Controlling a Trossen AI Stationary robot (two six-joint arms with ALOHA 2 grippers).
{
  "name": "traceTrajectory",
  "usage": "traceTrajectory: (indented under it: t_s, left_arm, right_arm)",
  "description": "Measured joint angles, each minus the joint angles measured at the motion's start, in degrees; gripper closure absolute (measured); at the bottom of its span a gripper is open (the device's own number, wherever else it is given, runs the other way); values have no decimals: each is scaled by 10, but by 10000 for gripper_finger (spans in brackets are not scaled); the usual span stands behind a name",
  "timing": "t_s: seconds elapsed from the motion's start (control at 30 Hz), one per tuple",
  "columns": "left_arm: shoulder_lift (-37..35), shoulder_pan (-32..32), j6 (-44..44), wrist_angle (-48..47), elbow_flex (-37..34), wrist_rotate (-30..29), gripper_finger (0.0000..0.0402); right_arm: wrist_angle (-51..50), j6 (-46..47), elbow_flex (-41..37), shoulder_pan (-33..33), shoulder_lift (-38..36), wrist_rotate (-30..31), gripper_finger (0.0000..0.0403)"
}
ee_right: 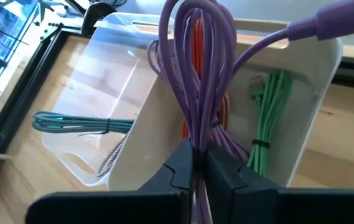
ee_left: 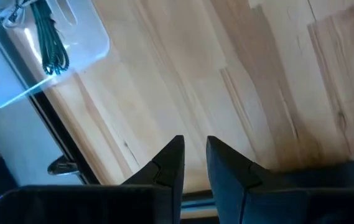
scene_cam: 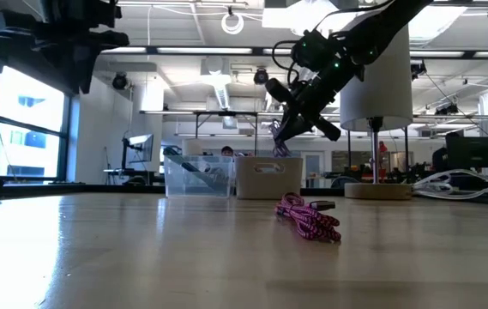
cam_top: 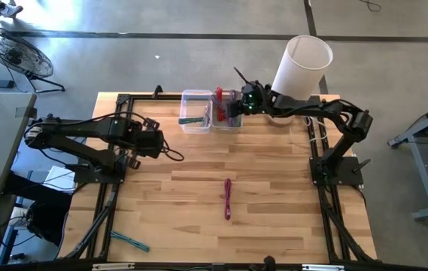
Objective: Pick & Place USB Port
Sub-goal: Put the purple charger cable into the gray bin
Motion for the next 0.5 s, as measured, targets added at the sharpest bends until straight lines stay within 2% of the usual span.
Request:
traceTrajectory:
  t_s: [0.3, 0.5]
  left_arm:
    - [-2, 0, 3, 37, 0, 17, 338]
    - [-2, 0, 10, 37, 0, 24, 338]
  right_arm:
    - [8, -38, 0, 0, 0, 15, 305]
    - [34, -56, 0, 0, 0, 3, 256]
